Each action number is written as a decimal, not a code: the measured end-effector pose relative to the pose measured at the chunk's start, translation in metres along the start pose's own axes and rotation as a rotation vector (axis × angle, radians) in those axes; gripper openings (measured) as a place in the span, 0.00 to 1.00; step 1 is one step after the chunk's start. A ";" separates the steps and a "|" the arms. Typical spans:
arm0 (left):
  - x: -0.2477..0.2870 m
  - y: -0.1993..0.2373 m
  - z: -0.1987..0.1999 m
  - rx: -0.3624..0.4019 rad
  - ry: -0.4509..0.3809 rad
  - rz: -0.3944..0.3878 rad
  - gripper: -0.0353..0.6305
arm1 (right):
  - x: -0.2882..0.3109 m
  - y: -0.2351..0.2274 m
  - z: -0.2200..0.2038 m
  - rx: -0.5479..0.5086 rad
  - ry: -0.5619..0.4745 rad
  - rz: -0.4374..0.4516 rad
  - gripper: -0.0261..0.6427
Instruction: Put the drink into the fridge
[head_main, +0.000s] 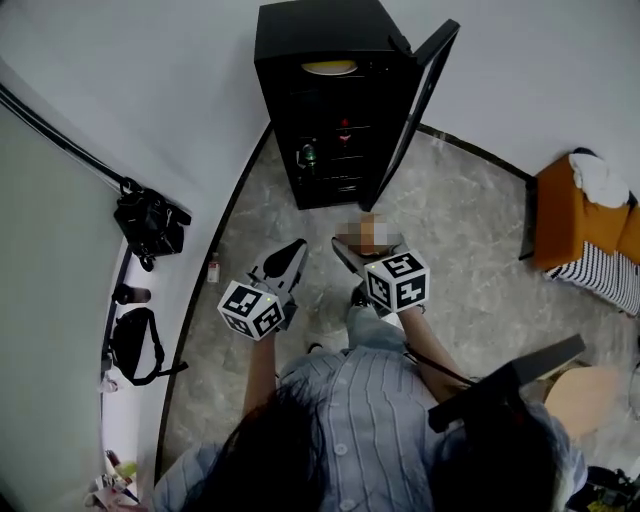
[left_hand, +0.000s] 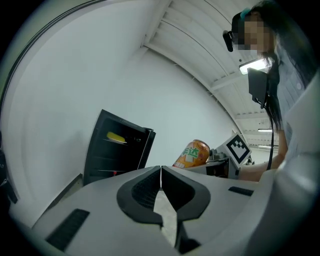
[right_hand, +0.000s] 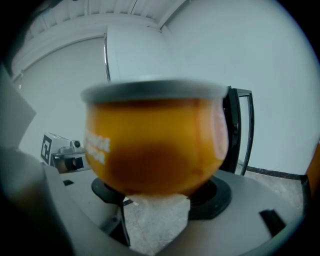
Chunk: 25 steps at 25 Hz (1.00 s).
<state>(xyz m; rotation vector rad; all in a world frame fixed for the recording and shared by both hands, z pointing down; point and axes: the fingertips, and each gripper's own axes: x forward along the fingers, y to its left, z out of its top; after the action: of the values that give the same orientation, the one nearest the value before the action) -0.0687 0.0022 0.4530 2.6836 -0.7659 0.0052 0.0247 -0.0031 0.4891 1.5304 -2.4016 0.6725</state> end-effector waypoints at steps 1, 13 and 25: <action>0.011 0.000 0.002 -0.001 0.000 0.004 0.07 | 0.003 -0.010 0.005 0.000 0.002 0.007 0.51; 0.106 0.010 0.011 0.009 0.040 0.059 0.07 | 0.031 -0.101 0.038 -0.005 0.025 0.063 0.51; 0.141 0.011 0.008 0.013 0.067 0.088 0.07 | 0.044 -0.126 0.041 0.007 0.041 0.125 0.51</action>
<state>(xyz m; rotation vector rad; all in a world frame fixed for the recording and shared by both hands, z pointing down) 0.0453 -0.0817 0.4626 2.6452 -0.8655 0.1213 0.1207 -0.1031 0.5040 1.3648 -2.4825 0.7297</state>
